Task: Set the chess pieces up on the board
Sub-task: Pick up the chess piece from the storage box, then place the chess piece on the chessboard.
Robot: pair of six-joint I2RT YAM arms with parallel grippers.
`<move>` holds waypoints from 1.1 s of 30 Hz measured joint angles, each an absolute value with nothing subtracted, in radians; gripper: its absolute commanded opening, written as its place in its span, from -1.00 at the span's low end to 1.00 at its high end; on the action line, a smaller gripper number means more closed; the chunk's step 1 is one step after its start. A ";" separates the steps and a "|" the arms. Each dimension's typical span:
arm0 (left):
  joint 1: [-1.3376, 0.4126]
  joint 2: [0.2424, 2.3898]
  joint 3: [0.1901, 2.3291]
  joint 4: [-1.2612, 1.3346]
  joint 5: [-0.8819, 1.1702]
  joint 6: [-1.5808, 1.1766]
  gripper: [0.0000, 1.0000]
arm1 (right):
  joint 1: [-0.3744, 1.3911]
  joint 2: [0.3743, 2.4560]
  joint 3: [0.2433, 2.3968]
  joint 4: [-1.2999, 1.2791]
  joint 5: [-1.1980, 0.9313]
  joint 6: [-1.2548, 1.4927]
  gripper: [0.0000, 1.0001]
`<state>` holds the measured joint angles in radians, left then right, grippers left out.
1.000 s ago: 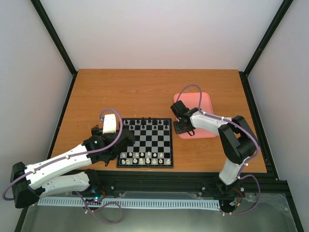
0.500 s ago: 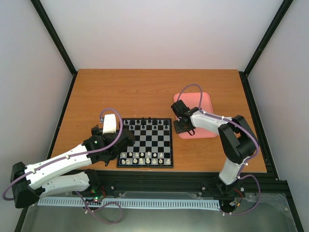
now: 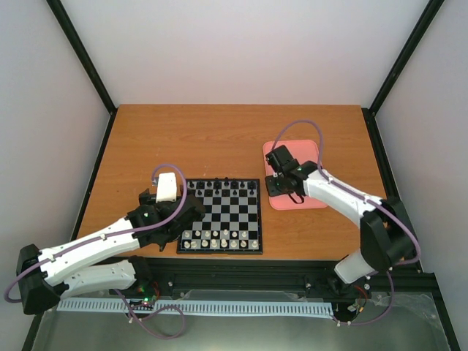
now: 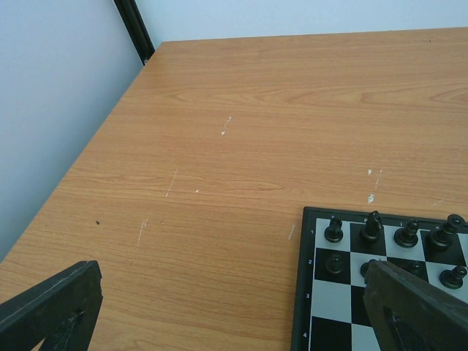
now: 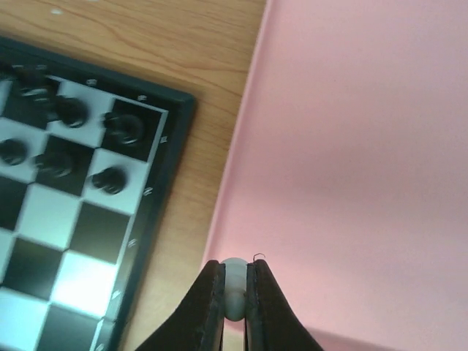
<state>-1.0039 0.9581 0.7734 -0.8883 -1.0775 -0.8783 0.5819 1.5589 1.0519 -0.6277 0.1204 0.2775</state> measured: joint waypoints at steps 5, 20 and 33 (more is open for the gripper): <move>-1.004 0.976 0.773 -0.890 -1.079 -0.879 1.00 | 0.688 1.448 1.044 -0.677 0.120 0.297 -0.94; -1.004 0.997 0.779 -0.891 -1.086 -0.880 0.99 | 1.006 1.422 0.895 -0.695 0.080 0.428 -0.94; -1.004 0.999 0.779 -0.891 -1.085 -0.881 1.00 | 1.034 1.475 0.863 -0.612 0.063 0.453 -0.93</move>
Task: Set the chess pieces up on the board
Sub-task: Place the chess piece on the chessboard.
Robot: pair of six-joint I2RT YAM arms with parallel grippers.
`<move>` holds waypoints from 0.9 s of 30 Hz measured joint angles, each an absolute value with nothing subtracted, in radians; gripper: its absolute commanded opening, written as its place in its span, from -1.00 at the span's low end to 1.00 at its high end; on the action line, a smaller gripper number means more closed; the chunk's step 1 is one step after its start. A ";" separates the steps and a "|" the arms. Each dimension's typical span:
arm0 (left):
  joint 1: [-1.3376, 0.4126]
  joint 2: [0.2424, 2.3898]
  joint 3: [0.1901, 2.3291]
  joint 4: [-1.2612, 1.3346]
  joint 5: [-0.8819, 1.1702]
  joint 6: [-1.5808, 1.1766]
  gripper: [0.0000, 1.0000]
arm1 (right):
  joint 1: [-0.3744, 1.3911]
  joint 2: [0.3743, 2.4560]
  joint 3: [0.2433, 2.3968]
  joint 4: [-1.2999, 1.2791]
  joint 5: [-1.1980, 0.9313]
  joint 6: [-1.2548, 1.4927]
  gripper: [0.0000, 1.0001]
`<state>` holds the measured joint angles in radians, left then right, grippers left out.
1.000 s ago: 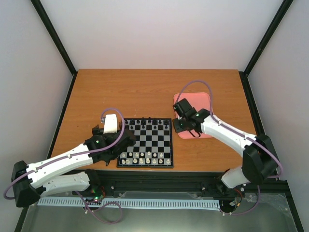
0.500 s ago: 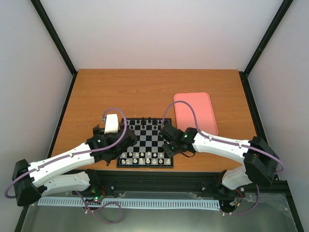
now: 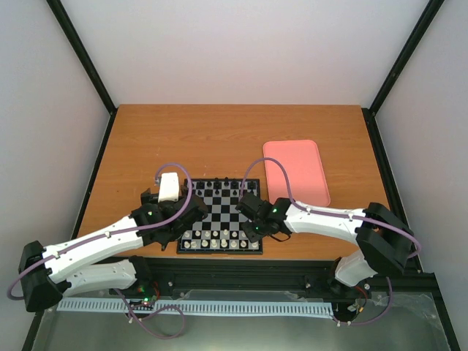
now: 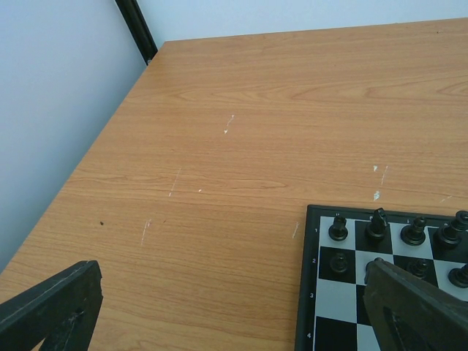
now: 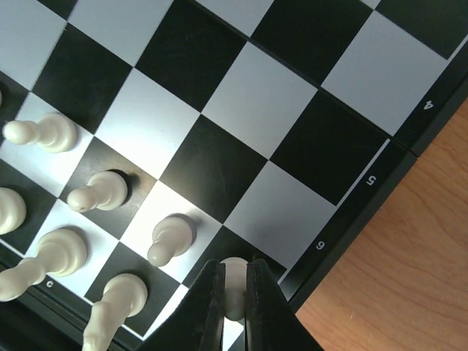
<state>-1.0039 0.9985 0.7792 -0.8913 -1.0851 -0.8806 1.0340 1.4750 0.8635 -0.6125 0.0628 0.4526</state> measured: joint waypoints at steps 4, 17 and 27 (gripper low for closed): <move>-1.004 0.994 0.779 -0.891 -1.085 -0.883 0.99 | 1.034 1.502 0.868 -0.609 0.056 0.452 -0.93; -1.004 0.995 0.779 -0.891 -1.085 -0.884 1.00 | 1.035 1.516 0.869 -0.609 0.039 0.450 -0.87; -1.004 0.995 0.779 -0.891 -1.085 -0.884 1.00 | 1.035 1.522 0.870 -0.612 0.035 0.436 -0.40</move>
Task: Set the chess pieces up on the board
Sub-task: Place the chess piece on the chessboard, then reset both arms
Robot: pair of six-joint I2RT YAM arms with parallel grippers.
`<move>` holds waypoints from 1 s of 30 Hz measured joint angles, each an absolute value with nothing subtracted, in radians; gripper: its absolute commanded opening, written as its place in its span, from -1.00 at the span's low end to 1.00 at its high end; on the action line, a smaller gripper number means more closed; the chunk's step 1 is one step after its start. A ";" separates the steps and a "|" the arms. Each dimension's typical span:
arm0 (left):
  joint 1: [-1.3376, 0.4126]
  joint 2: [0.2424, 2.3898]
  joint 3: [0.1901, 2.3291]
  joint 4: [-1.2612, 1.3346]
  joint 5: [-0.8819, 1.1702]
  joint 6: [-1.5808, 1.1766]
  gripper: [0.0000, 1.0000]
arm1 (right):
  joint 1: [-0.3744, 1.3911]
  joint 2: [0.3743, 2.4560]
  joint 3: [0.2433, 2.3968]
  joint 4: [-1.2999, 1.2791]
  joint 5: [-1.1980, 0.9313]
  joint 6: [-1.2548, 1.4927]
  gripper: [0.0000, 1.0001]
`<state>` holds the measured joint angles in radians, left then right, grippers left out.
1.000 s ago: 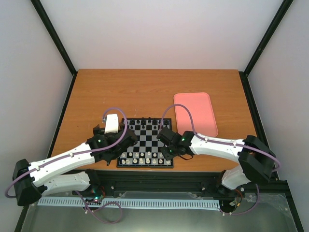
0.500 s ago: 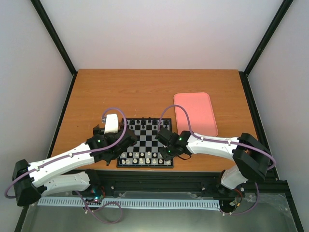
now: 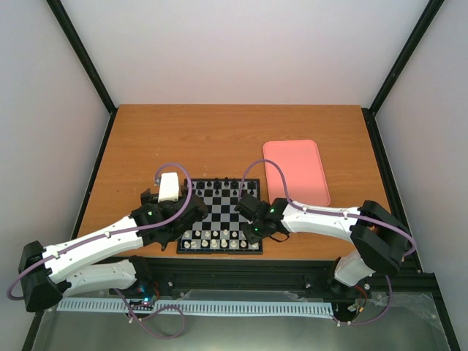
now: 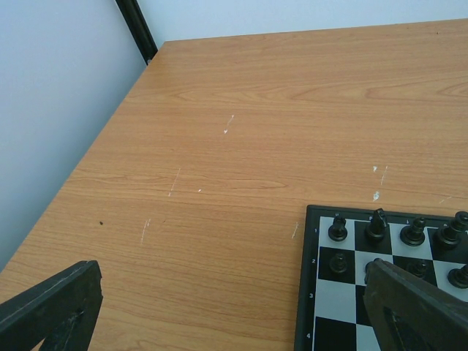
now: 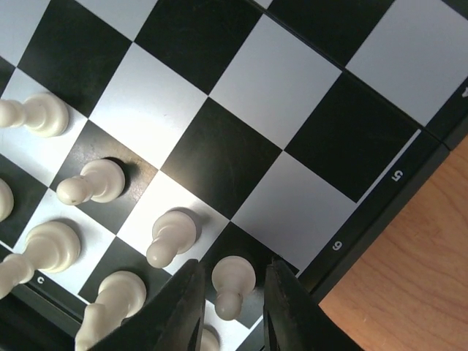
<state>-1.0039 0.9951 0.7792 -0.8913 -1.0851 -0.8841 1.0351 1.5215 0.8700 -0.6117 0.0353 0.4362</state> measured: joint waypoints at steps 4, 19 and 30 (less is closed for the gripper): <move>-1.004 1.000 0.779 -0.891 -1.085 -0.885 1.00 | 1.039 1.520 0.870 -0.612 0.038 0.433 -0.32; -1.004 1.000 0.780 -0.892 -1.085 -0.887 0.99 | 1.044 1.403 0.899 -0.665 0.126 0.436 0.95; -1.004 0.998 0.783 -0.891 -1.081 -0.886 1.00 | 0.926 1.255 0.991 -0.727 0.316 0.446 1.00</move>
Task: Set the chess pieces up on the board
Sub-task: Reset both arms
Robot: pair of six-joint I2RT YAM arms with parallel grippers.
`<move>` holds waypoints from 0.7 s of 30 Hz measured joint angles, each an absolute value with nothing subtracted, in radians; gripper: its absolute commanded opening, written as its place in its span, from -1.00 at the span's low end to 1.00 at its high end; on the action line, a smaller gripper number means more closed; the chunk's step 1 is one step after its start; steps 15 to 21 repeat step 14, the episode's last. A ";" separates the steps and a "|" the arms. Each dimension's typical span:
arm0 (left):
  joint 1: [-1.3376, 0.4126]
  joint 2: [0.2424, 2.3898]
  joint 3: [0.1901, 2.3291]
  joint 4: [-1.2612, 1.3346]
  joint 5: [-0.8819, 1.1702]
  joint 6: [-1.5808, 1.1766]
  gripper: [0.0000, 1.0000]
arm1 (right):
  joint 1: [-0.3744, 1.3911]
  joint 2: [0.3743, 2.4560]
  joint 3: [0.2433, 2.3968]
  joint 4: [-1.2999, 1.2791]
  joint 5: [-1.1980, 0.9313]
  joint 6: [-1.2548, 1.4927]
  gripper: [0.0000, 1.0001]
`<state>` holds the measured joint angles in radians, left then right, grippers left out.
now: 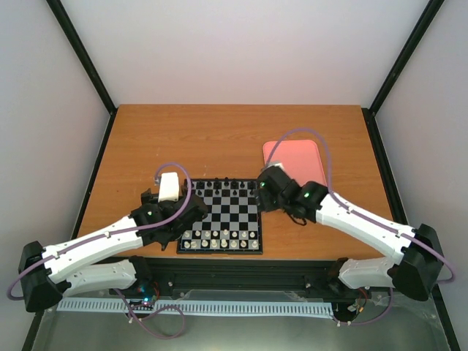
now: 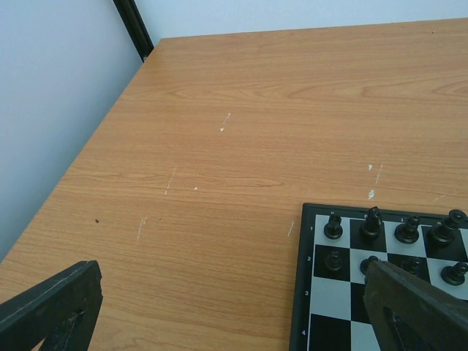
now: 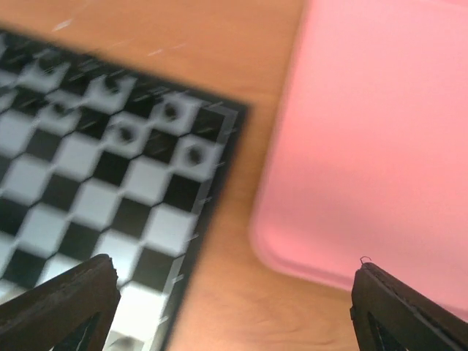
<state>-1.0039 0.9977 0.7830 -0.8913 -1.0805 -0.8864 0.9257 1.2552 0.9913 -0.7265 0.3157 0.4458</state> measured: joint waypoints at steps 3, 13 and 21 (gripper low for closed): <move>-1.004 0.986 0.783 -0.891 -1.067 -0.886 0.99 | 0.797 1.249 0.992 -0.717 0.351 0.433 1.00; -1.004 0.947 0.783 -0.890 -1.062 -0.885 0.99 | 0.695 1.258 0.992 -0.665 0.416 0.379 1.00; -1.004 0.947 0.783 -0.890 -1.061 -0.885 0.99 | 0.694 1.262 0.991 -0.658 0.418 0.375 1.00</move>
